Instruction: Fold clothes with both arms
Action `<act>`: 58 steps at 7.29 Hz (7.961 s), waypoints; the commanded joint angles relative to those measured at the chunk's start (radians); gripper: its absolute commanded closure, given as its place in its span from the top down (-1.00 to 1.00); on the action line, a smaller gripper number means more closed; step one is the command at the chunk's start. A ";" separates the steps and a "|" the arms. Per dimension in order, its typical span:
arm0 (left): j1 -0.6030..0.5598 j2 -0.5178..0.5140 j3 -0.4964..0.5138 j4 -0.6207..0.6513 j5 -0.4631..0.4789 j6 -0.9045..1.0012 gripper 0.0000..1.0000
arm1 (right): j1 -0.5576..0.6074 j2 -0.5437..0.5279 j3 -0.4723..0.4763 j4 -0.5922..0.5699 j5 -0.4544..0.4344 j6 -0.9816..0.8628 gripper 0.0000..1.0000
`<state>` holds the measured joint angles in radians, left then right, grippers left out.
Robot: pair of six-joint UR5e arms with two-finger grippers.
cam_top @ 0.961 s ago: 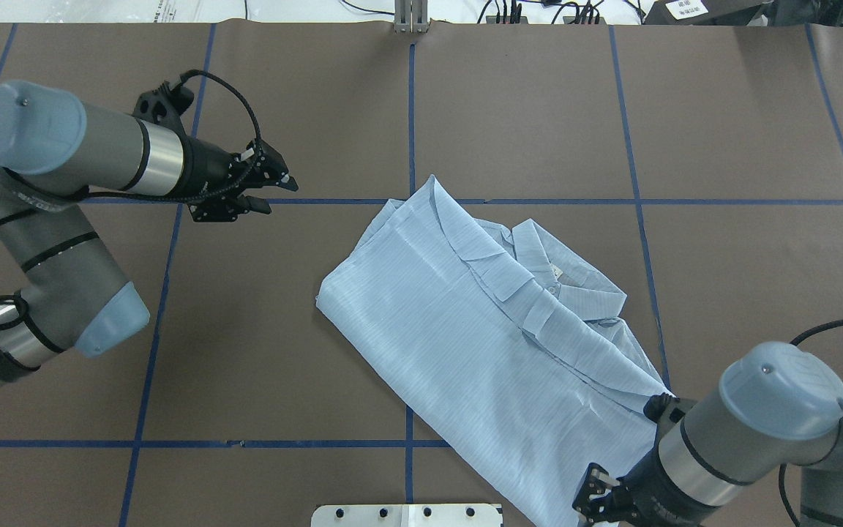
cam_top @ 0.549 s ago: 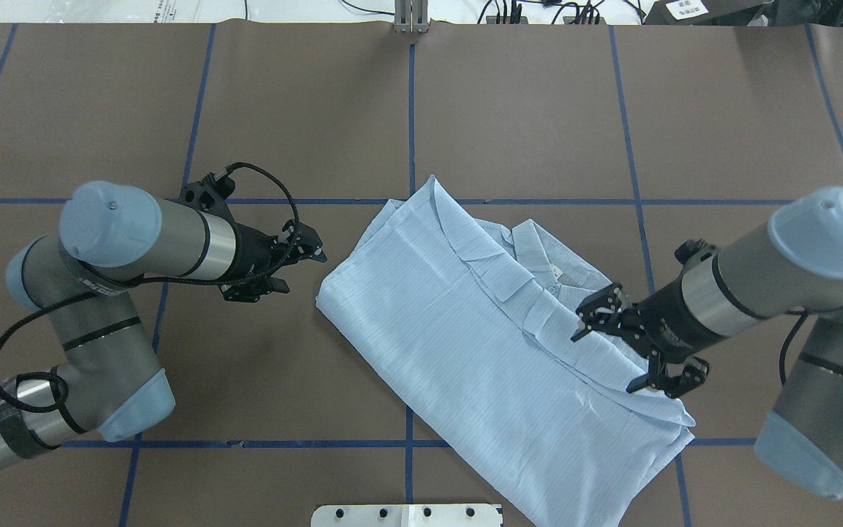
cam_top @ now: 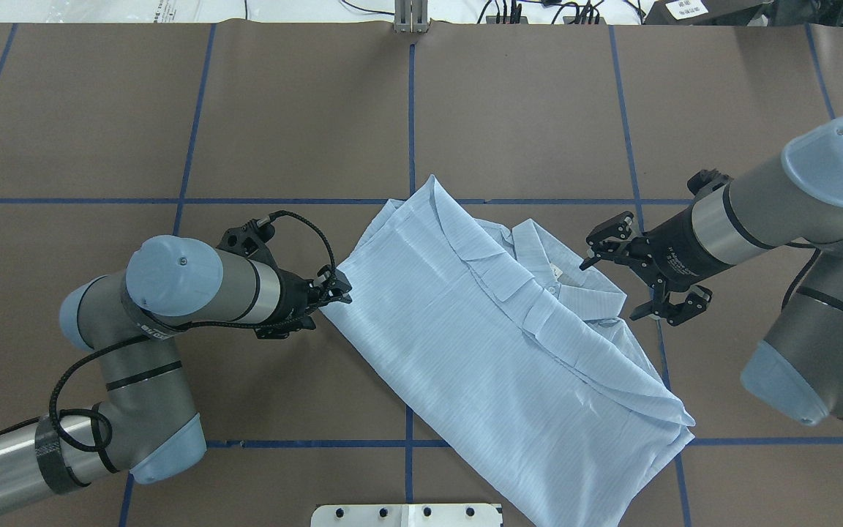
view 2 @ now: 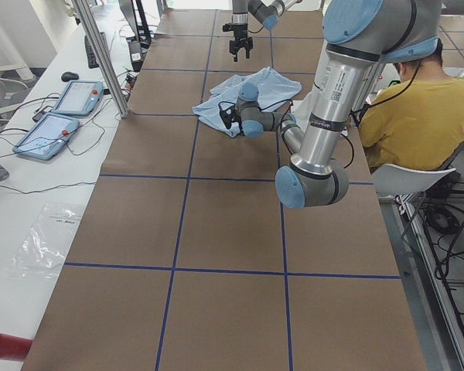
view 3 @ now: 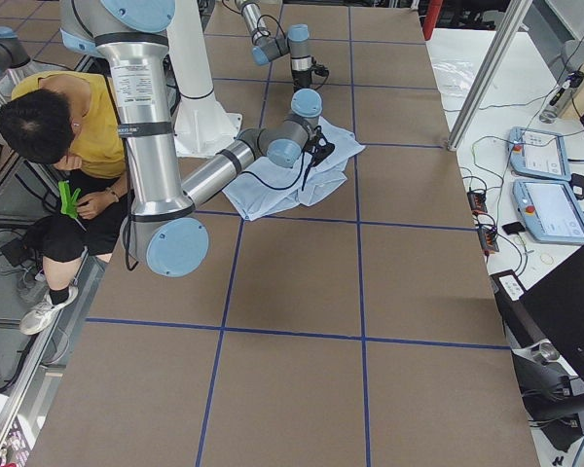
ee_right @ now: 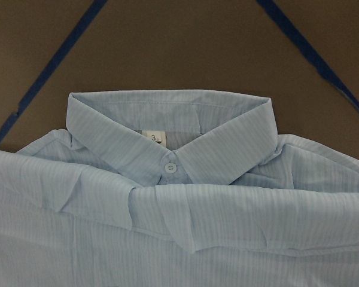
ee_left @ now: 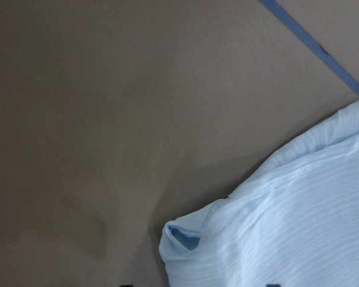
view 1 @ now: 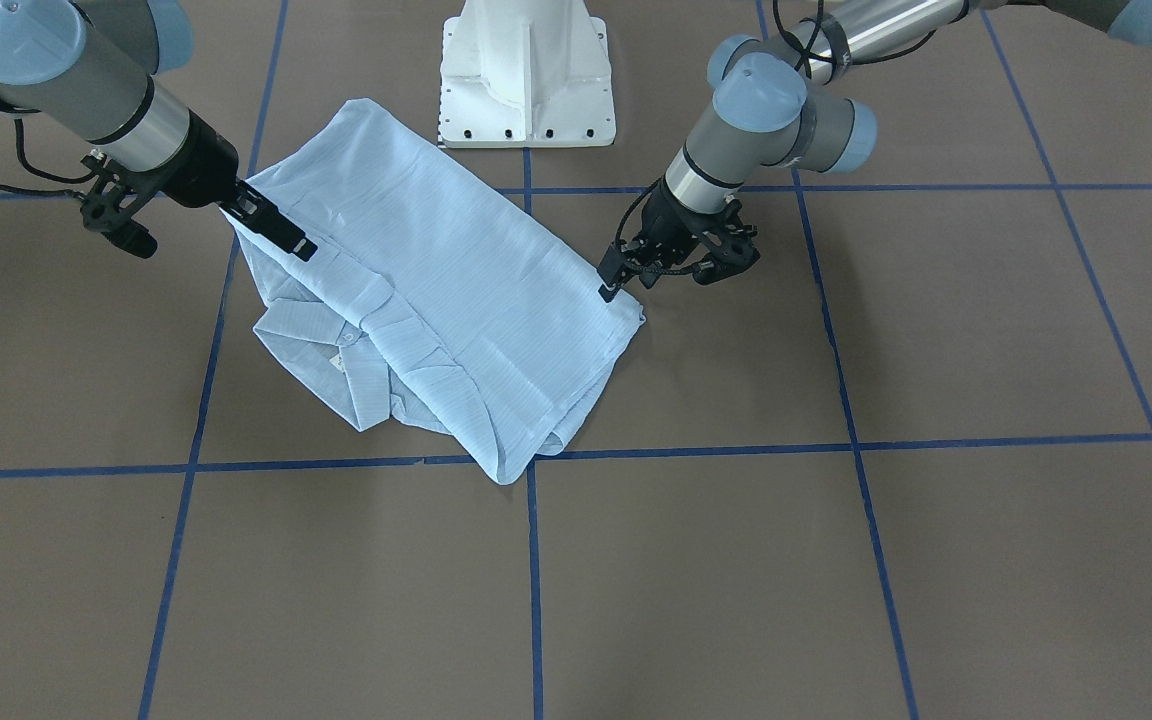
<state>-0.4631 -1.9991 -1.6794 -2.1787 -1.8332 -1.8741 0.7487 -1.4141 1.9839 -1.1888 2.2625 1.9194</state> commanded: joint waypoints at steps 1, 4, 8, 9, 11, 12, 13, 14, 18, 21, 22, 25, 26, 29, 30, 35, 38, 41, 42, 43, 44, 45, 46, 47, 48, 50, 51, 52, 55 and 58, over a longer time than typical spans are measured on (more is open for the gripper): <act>0.004 -0.012 0.014 0.000 0.012 -0.002 0.13 | 0.001 0.001 -0.005 0.000 -0.008 -0.002 1.00; 0.003 -0.013 0.029 0.000 0.054 0.003 -0.56 | 0.003 0.000 -0.007 0.000 -0.008 -0.002 1.00; -0.104 -0.036 0.063 0.008 0.132 0.151 -1.00 | 0.000 0.003 -0.011 0.000 -0.008 -0.002 1.00; -0.165 -0.079 0.125 0.008 0.134 0.227 -1.00 | 0.000 0.004 -0.011 0.002 -0.012 -0.002 1.00; -0.262 -0.298 0.424 -0.067 0.158 0.257 -1.00 | 0.000 0.030 -0.013 0.000 -0.038 -0.002 1.00; -0.287 -0.384 0.575 -0.152 0.193 0.265 -1.00 | -0.002 0.033 -0.013 0.002 -0.058 -0.002 1.00; -0.323 -0.439 0.663 -0.197 0.192 0.309 -1.00 | -0.002 0.046 -0.013 0.000 -0.072 -0.002 1.00; -0.333 -0.446 0.670 -0.196 0.192 0.357 0.14 | -0.011 0.072 -0.013 -0.002 -0.093 -0.002 1.00; -0.396 -0.237 0.343 -0.178 0.025 0.386 0.39 | -0.272 0.243 -0.034 -0.163 -0.459 -0.010 1.00; -0.491 -0.077 0.140 -0.139 -0.107 0.562 0.39 | -0.431 0.432 -0.130 -0.432 -0.600 -0.353 1.00; -0.491 -0.072 0.130 -0.132 -0.109 0.561 0.39 | -0.462 0.484 -0.172 -0.498 -0.629 -0.514 1.00; -0.488 -0.070 0.130 -0.128 -0.107 0.555 0.40 | -0.517 0.507 -0.237 -0.550 -0.728 -0.785 1.00; -0.488 -0.070 0.132 -0.128 -0.109 0.555 0.40 | -0.517 0.504 -0.235 -0.566 -0.729 -0.840 1.00; -0.485 -0.072 0.136 -0.128 -0.107 0.553 0.40 | -0.519 0.491 -0.237 -0.598 -0.725 -0.878 1.00; -0.486 -0.072 0.136 -0.128 -0.107 0.553 0.40 | -0.520 0.491 -0.235 -0.607 -0.725 -0.882 1.00; -0.494 -0.072 0.129 -0.128 -0.109 0.552 0.40 | -0.483 0.333 -0.107 -0.612 -0.716 -0.919 1.00; -0.505 -0.072 0.106 -0.125 -0.113 0.552 0.40 | -0.476 0.268 -0.010 -0.691 -0.716 -0.909 1.00; -0.505 -0.072 0.104 -0.125 -0.113 0.552 0.40 | -0.477 0.264 -0.005 -0.692 -0.690 -0.799 1.00; -0.505 -0.072 0.103 -0.122 -0.113 0.552 0.40 | -0.485 0.279 -0.008 -0.684 -0.690 -0.795 1.00; -0.505 -0.072 0.087 -0.103 -0.113 0.552 0.40 | -0.483 0.285 -0.017 -0.666 -0.699 -0.797 1.00; -0.505 -0.072 0.075 -0.089 -0.113 0.552 0.40 | -0.462 0.317 -0.052 -0.610 -0.702 -0.809 1.00; -0.506 -0.072 0.073 -0.089 -0.113 0.552 0.40 | -0.450 0.375 -0.124 -0.573 -0.704 -0.810 1.00; -0.506 -0.072 0.073 -0.089 -0.113 0.552 0.40 | -0.442 0.421 -0.199 -0.540 -0.704 -0.813 1.00; -0.506 -0.072 0.073 -0.089 -0.113 0.552 0.40 | -0.437 0.428 -0.223 -0.537 -0.704 -0.826 1.00; -0.508 -0.070 0.064 -0.089 -0.113 0.552 0.40 | -0.436 0.432 -0.229 -0.537 -0.705 -0.845 1.00; -0.508 -0.070 0.050 -0.061 -0.113 0.550 0.40 | -0.424 0.425 -0.246 -0.540 -0.704 -0.875 1.00; -0.508 -0.069 0.052 -0.059 -0.113 0.550 0.40 | -0.413 0.419 -0.253 -0.540 -0.698 -0.884 1.00; -0.508 -0.070 0.052 -0.059 -0.113 0.552 0.40 | -0.396 0.405 -0.243 -0.541 -0.687 -0.898 1.00; -0.508 -0.070 0.052 -0.059 -0.113 0.552 0.40 | -0.324 0.237 -0.107 -0.543 -0.655 -1.028 1.00; -0.508 -0.073 0.052 -0.058 -0.113 0.552 0.40 | -0.313 0.150 -0.010 -0.546 -0.630 -1.015 1.00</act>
<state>-0.9710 -2.0711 -1.6276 -2.2371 -1.9466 -1.3223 0.4332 -1.2527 1.9507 -1.7339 1.6213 0.8943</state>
